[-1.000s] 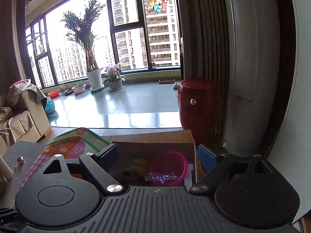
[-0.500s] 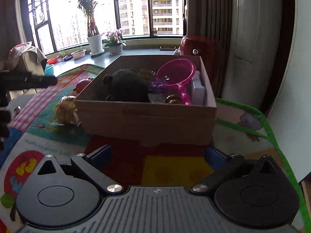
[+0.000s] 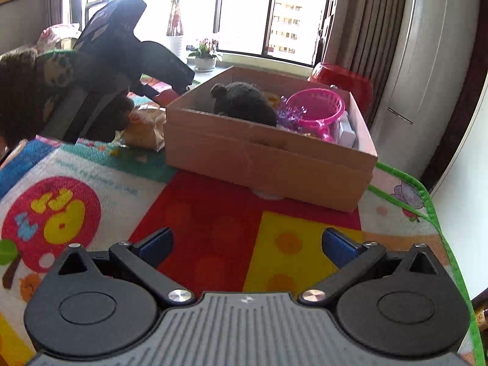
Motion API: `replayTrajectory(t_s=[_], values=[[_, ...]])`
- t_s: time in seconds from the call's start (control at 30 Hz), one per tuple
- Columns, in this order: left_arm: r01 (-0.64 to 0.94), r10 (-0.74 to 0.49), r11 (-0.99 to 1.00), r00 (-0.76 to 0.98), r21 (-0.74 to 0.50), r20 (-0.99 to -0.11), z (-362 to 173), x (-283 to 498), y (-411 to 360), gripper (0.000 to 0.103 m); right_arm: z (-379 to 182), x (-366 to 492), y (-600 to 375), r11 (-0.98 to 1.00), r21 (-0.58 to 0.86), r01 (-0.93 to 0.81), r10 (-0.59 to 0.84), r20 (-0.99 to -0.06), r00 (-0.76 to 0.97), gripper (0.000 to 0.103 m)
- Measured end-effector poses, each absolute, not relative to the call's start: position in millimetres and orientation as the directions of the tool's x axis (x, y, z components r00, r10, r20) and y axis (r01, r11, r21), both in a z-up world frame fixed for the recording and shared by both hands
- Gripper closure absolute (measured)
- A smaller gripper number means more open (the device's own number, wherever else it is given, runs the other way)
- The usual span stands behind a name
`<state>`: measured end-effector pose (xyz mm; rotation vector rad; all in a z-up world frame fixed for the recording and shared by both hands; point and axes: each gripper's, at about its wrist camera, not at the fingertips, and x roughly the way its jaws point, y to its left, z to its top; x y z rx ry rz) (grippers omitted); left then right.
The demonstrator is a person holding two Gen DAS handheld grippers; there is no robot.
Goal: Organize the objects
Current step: 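Grasp the pink bird-shaped toy with the left gripper, then grasp the packaged yellow bread roll with the right gripper while the left gripper holds the pink toy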
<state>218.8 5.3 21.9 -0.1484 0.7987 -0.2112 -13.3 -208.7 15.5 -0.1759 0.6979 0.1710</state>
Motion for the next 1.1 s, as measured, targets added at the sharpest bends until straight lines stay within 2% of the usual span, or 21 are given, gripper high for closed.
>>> replayTrajectory(t_s=[0.2, 0.3, 0.4, 0.6, 0.83, 0.9, 1.03, 1.1], values=[[0.134, -0.304, 0.947, 0.669, -0.292, -0.678, 23.7, 208.3, 22.8, 0.051, 10.6, -9.4, -202.7, 0.97, -0.116, -0.213, 0.084, -0.664, 0.743, 0.0], [0.157, -0.377, 0.913, 0.673, -0.376, -0.636, 27.1, 184.5, 42.5, 0.051, 11.3, -8.5, -195.7, 0.965, -0.132, -0.227, 0.083, -0.665, 0.742, 0.0], [0.184, -0.389, 0.909, 0.694, -0.373, -0.606, 29.9, 152.2, 58.5, 0.051, 12.2, -6.5, -185.4, 0.955, -0.148, -0.255, 0.095, -0.664, 0.742, 0.0], [0.299, -0.439, 0.899, 0.619, -0.321, -0.652, 35.7, 113.2, 65.4, 0.052, 9.8, 6.8, -157.2, 0.947, -0.117, -0.299, 0.141, -0.684, 0.716, 0.0], [0.378, -0.564, 0.826, 0.531, -0.419, -0.632, 34.4, 39.4, 81.6, 0.052, 20.4, -1.8, -147.7, 0.927, -0.032, -0.374, 0.252, -0.685, 0.684, 0.0], [0.355, -0.539, 0.842, 0.552, -0.406, -0.636, 32.2, 21.5, 85.2, 0.052, 24.7, -0.6, -144.4, 0.916, 0.017, -0.401, 0.302, -0.687, 0.661, 0.0], [0.216, -0.354, 0.934, 0.656, -0.283, -0.667, 31.9, 4.3, 96.8, 0.052, 31.2, 9.7, -134.2, 0.897, 0.124, -0.424, 0.384, -0.693, 0.61, 0.0], [0.186, -0.314, 0.948, 0.664, -0.257, -0.679, 31.6, -0.2, 100.0, 0.052, 31.7, 16.7, -127.2, 0.891, 0.167, -0.423, 0.41, -0.697, 0.589, 0.0]])
